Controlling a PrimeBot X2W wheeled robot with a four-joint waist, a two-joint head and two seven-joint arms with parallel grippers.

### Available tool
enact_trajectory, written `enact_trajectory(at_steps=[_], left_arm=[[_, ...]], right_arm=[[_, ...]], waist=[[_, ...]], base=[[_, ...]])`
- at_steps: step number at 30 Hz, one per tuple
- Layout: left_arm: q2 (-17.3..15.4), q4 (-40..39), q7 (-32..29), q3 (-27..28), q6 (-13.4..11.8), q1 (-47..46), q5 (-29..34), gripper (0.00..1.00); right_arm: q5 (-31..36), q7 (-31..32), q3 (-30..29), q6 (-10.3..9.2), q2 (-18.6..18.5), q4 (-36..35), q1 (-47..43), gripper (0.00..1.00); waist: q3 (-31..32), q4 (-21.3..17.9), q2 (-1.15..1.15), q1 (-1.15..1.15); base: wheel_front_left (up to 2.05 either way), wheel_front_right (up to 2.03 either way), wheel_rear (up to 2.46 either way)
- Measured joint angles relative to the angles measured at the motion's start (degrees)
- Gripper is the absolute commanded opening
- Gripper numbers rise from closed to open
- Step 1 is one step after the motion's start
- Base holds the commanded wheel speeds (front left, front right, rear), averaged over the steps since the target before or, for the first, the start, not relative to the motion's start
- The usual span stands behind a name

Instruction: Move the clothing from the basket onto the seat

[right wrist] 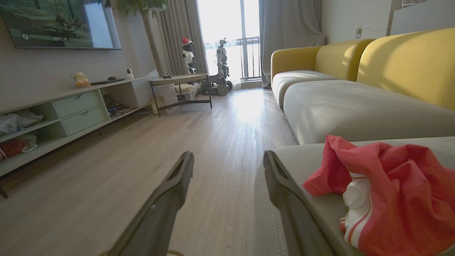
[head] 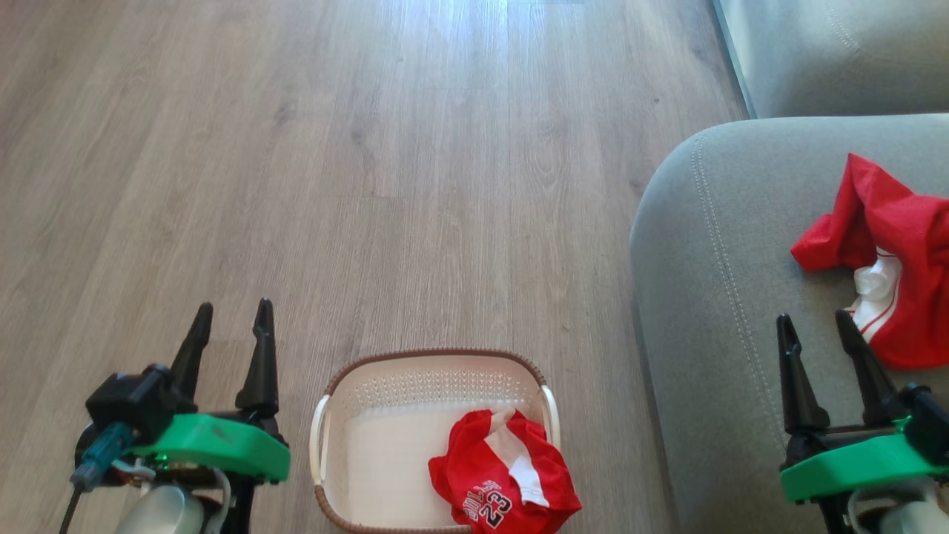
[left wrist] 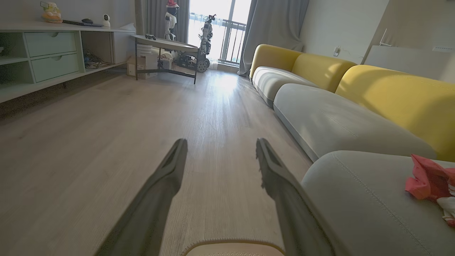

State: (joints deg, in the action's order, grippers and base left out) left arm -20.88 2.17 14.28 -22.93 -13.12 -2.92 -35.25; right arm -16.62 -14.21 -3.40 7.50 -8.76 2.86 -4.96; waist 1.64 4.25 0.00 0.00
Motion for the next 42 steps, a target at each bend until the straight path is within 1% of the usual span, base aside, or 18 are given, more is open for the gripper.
enact_trajectory(at_steps=[3,7,14,25,39,42], left_arm=[[1.1,-0.1,0.0,1.5,0.2,0.6,1.6,1.0],[2.0,0.0,0.0,2.5,1.2,2.3,2.8,1.0],[3.5,0.8,0.0,3.6,3.0,2.3,4.4,1.0],[4.3,2.6,0.0,4.9,4.5,2.3,5.9,1.0],[5.1,3.5,0.0,5.1,5.2,2.1,6.8,1.0],[5.2,4.2,0.0,5.2,6.1,1.9,6.8,1.0]], right_arm=[[0.0,0.0,0.5,0.0,0.1,0.6,0.0,1.0],[0.0,0.0,0.9,0.0,0.1,0.9,0.2,1.0],[-0.2,0.0,2.1,0.0,0.1,0.7,1.1,1.0],[-0.6,-0.1,2.8,0.0,0.0,0.7,1.1,1.0],[-0.6,-0.1,3.7,0.0,0.0,0.4,2.5,1.0],[-0.6,-0.1,3.8,0.0,0.0,0.2,3.5,1.0]], waist=[[-0.2,-0.3,0.0,0.0],[-0.4,-0.6,0.0,0.0],[-0.6,-0.8,0.0,0.0],[-0.8,-1.3,0.0,0.0],[-2.8,-3.1,0.0,0.0],[-3.8,-3.8,0.0,0.0]], base=[[0.0,0.0,0.0],[0.0,0.0,0.0],[0.0,0.0,0.0],[0.0,0.0,0.0],[0.0,0.0,0.0],[0.0,0.0,0.0]])
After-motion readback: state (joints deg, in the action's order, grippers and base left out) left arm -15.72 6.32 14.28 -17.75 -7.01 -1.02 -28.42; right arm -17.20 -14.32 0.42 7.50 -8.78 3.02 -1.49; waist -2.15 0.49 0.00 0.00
